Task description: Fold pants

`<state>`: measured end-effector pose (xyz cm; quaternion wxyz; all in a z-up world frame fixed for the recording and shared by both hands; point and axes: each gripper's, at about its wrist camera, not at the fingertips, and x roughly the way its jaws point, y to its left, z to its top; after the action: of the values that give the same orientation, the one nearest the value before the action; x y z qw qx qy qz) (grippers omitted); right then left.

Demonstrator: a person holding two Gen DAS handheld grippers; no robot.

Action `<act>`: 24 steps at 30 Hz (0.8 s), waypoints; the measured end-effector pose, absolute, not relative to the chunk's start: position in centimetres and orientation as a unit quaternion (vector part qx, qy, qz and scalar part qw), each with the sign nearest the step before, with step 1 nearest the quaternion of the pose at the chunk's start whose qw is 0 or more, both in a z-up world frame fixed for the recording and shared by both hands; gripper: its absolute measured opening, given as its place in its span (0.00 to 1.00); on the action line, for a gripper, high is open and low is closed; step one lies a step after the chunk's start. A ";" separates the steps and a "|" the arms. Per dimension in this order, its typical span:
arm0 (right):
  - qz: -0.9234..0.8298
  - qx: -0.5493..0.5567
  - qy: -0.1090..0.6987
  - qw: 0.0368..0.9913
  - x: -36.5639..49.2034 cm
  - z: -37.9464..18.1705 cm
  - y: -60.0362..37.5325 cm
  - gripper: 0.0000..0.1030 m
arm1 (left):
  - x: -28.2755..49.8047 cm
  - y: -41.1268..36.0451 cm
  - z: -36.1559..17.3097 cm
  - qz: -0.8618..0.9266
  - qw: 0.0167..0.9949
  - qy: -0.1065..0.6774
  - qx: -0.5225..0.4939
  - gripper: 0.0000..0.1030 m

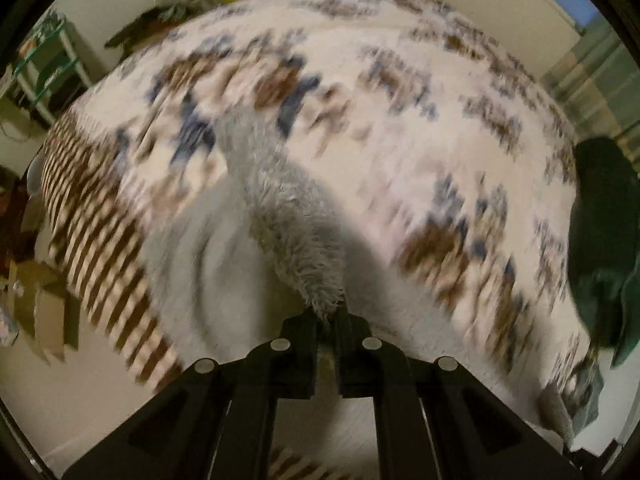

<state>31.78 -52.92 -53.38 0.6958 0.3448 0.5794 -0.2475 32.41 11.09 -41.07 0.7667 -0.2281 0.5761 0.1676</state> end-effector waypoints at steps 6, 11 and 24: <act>-0.249 0.330 0.640 0.647 24.1 -59.9 -53.4 0.09 | 26.1 11.9 -49.7 0.197 0.708 0.640 -0.225 0.04; -0.256 0.343 0.675 0.600 21.7 -62.0 -54.4 0.38 | 24.7 13.0 -52.4 0.216 0.684 0.638 -0.281 0.09; -0.180 0.143 0.623 0.748 32.2 -60.5 -48.4 0.89 | 28.0 11.4 -49.7 0.226 0.726 0.601 -0.245 0.87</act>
<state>32.25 -48.37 -60.49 0.7478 0.1427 0.6229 -0.1801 27.99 11.36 -49.69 0.7264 -0.2452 0.6008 0.2262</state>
